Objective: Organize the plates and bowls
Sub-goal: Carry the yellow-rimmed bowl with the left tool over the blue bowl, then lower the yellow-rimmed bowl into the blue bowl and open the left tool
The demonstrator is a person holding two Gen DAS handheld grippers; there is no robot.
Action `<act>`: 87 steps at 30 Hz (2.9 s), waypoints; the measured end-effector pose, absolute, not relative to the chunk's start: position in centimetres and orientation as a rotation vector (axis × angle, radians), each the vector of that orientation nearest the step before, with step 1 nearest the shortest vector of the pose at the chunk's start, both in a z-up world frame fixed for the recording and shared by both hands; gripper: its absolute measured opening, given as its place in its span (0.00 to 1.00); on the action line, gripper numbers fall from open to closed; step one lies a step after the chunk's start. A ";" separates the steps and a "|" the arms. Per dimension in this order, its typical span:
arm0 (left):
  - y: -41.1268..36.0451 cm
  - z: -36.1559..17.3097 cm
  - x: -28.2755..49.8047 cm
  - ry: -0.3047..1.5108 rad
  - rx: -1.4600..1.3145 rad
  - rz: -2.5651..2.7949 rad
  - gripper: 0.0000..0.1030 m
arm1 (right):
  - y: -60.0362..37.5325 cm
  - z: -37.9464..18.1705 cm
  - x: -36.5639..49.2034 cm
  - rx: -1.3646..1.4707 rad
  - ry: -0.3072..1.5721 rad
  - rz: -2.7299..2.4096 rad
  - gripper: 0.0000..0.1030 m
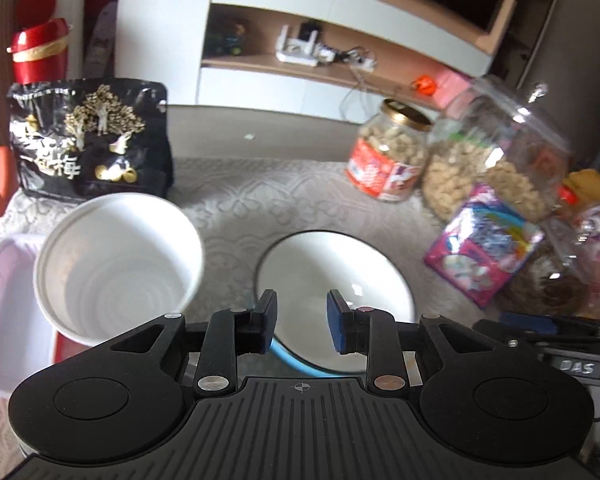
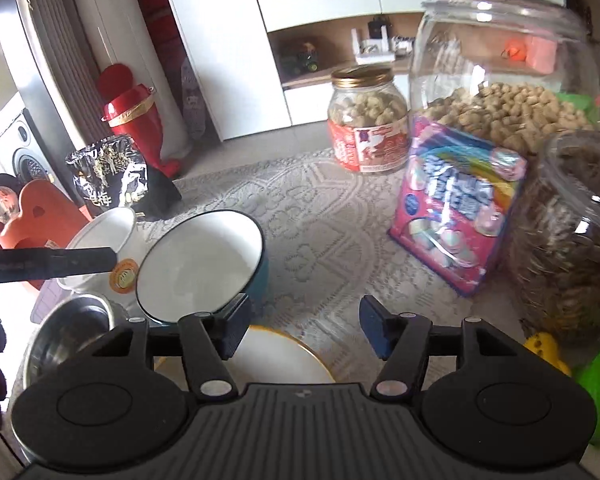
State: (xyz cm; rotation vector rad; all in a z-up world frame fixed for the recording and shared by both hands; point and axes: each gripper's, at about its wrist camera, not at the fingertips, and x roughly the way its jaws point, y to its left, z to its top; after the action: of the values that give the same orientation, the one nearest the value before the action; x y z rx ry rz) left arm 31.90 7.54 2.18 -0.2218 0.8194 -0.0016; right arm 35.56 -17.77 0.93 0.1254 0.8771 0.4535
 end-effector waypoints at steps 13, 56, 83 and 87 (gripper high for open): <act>7.2 -3.4 38.4 0.995 -0.077 -0.002 0.29 | -11.5 -5.6 43.0 0.261 1.212 0.480 0.30; 0.0 4.2 29.2 0.871 0.013 -0.163 0.31 | -16.7 3.1 31.3 0.061 1.016 0.504 0.29; -1.0 0.5 26.9 0.946 0.044 -0.223 0.22 | -19.6 -0.3 29.0 0.049 1.066 0.467 0.37; 0.0 0.2 27.3 0.950 0.015 -0.198 0.22 | -19.7 1.5 27.9 -0.049 0.923 0.418 0.38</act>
State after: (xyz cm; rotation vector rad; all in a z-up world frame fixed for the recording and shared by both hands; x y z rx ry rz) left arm 27.26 -0.05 0.23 0.0148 0.9496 -0.1977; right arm 27.85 -19.75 1.49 -0.0489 0.9234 0.4183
